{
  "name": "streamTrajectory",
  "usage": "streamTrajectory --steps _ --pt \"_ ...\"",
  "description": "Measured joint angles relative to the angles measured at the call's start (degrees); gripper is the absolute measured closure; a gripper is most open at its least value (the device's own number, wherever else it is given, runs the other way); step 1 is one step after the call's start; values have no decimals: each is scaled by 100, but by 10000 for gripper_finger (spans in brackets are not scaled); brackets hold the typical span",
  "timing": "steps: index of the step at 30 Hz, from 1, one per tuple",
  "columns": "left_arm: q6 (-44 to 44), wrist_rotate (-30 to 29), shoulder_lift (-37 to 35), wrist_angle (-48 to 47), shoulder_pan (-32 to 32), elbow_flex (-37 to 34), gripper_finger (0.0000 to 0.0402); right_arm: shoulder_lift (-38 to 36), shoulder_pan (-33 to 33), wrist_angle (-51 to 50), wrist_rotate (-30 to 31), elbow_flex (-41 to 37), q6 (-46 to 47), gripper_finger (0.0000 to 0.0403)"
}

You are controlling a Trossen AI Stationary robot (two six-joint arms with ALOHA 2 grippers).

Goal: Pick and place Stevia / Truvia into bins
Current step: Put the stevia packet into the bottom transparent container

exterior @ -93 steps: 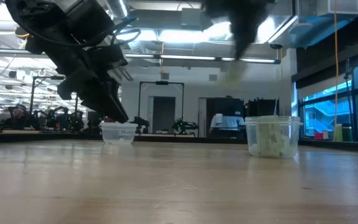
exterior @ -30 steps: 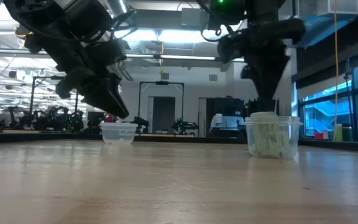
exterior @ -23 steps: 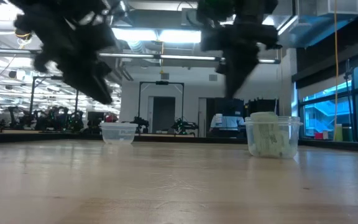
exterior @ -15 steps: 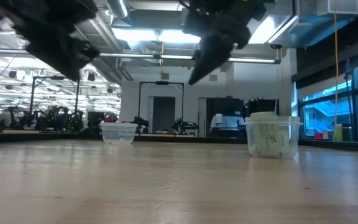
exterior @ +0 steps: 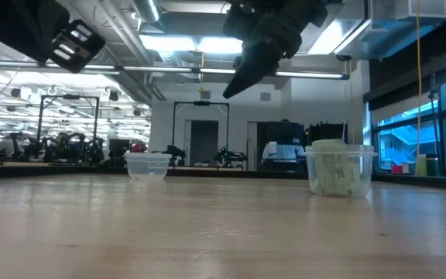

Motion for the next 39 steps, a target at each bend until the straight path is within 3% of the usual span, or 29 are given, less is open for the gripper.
streamTrajectory --steps 7,12,19,24,39 --pt "57 674 992 1054 -60 32 400 0 0 -5 2 0 20 292" --pt "131 860 1546 1347 -237 500 400 0 0 -52 2 0 20 292" --pt "132 1014 2365 1327 -445 1165 400 0 0 -63 15 0 20 292" --pt "-336 1119 2857 1323 -565 1476 401 0 0 -62 15 0 22 292" --pt "-1212 1345 3457 1195 -626 1633 401 0 0 -61 13 0 46 292"
